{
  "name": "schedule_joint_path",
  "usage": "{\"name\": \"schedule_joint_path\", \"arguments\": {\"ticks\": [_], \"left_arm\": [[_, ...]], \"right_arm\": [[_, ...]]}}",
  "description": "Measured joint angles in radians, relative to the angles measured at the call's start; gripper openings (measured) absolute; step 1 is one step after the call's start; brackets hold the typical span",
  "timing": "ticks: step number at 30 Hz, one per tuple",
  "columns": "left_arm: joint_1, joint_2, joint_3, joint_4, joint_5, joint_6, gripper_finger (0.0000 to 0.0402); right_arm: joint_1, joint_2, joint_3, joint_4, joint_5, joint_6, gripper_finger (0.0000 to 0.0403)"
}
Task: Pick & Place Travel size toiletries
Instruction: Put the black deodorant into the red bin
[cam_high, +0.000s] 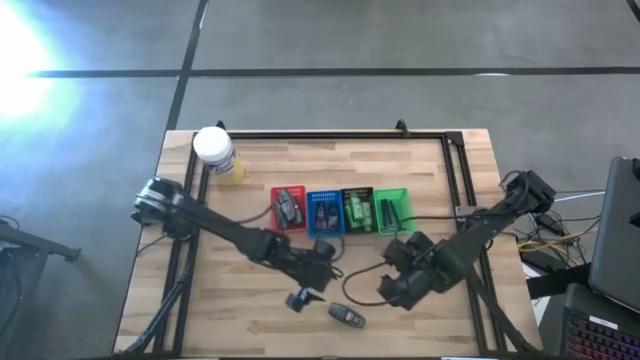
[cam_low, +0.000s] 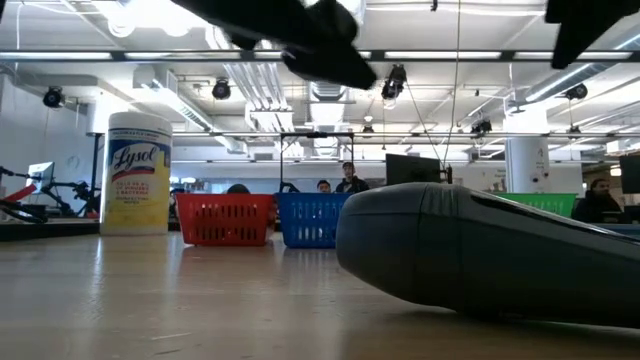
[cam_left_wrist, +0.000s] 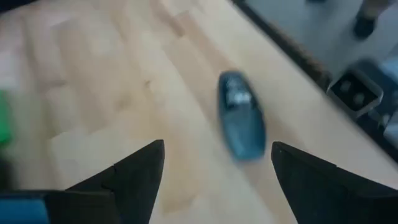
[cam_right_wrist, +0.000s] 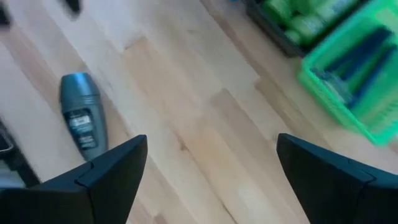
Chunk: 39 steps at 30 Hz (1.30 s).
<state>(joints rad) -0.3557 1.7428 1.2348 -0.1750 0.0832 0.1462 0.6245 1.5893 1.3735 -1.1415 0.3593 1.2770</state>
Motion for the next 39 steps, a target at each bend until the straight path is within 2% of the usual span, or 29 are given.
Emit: {"name": "schedule_joint_path", "arguments": {"ticks": [8, 21, 25, 30, 35, 39], "left_arm": [[-0.034, 0.243, 0.172, 0.004, 0.126, -0.143, 0.0301], [-0.049, 0.447, 0.339, -0.112, 0.081, -0.147, 0.0299], [-0.056, 0.448, 0.337, -0.100, 0.035, -0.120, 0.0273], [-0.053, 0.434, 0.334, -0.098, 0.001, -0.119, 0.0203], [-0.052, 0.398, 0.331, -0.193, -0.061, -0.204, 0.0203], [-0.060, 0.301, 0.297, -0.334, -0.226, -0.405, 0.0203]], "right_arm": [[0.081, -0.005, -0.002, -0.070, 0.010, 0.120, 0.0364], [0.139, -0.004, -0.044, -0.086, 0.044, 0.218, 0.0363], [0.144, -0.004, -0.054, -0.086, 0.045, 0.235, 0.0360], [0.146, -0.004, -0.054, -0.087, 0.067, 0.235, 0.0346], [0.147, -0.006, -0.054, -0.107, 0.080, 0.256, 0.0331], [0.149, -0.017, -0.055, -0.163, 0.103, 0.322, 0.0328]]}}
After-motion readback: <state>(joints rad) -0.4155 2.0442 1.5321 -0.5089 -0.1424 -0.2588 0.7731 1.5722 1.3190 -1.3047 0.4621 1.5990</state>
